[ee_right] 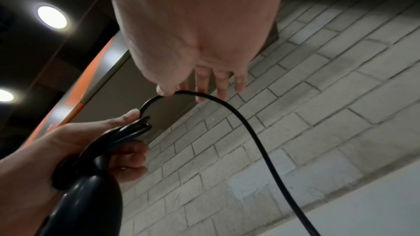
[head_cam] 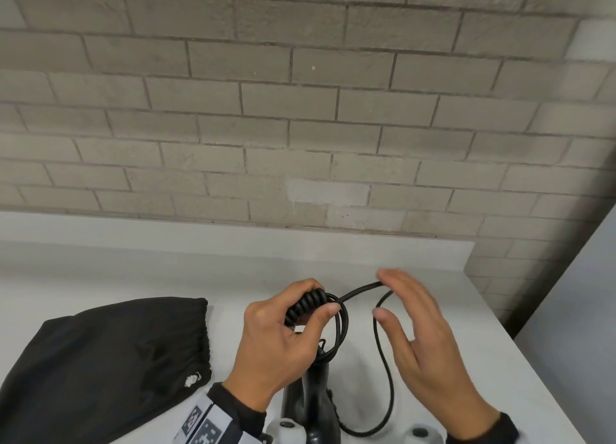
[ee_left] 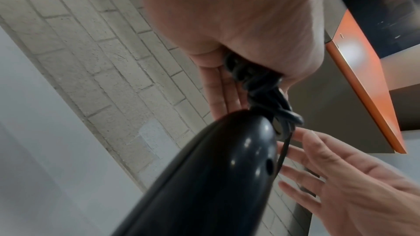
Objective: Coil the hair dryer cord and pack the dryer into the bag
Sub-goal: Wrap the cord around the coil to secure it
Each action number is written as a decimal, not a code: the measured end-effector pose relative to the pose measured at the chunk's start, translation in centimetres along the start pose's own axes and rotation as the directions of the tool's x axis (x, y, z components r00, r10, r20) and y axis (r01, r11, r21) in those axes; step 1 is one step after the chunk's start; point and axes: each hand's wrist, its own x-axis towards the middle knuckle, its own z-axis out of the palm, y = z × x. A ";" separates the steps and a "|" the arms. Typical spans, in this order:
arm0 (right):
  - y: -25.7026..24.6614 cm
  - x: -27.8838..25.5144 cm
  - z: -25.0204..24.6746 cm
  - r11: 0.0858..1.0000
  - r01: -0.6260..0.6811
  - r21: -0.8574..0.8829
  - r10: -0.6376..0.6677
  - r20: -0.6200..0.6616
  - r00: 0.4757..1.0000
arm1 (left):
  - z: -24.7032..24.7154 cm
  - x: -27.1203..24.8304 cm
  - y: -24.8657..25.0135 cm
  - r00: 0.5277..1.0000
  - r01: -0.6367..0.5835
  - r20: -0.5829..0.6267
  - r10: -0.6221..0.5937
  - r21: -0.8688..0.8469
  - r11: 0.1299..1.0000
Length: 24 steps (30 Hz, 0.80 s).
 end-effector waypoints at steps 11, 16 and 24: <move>-2.5 3.7 0.8 0.953 0.029 0.302 0.008 -0.120 0.993 | -0.5 -0.4 0.1 0.996 0.091 0.022 -0.089 -0.108 0.990; -3.3 3.6 2.3 0.879 -0.158 0.450 0.203 -0.054 0.978 | -0.9 -0.3 0.1 0.999 0.040 -0.002 -0.040 -0.081 0.996; -4.5 0.6 3.7 0.704 -0.341 0.623 0.222 0.264 0.939 | -0.5 -0.8 0.4 0.991 -0.018 -0.133 0.011 -0.058 0.998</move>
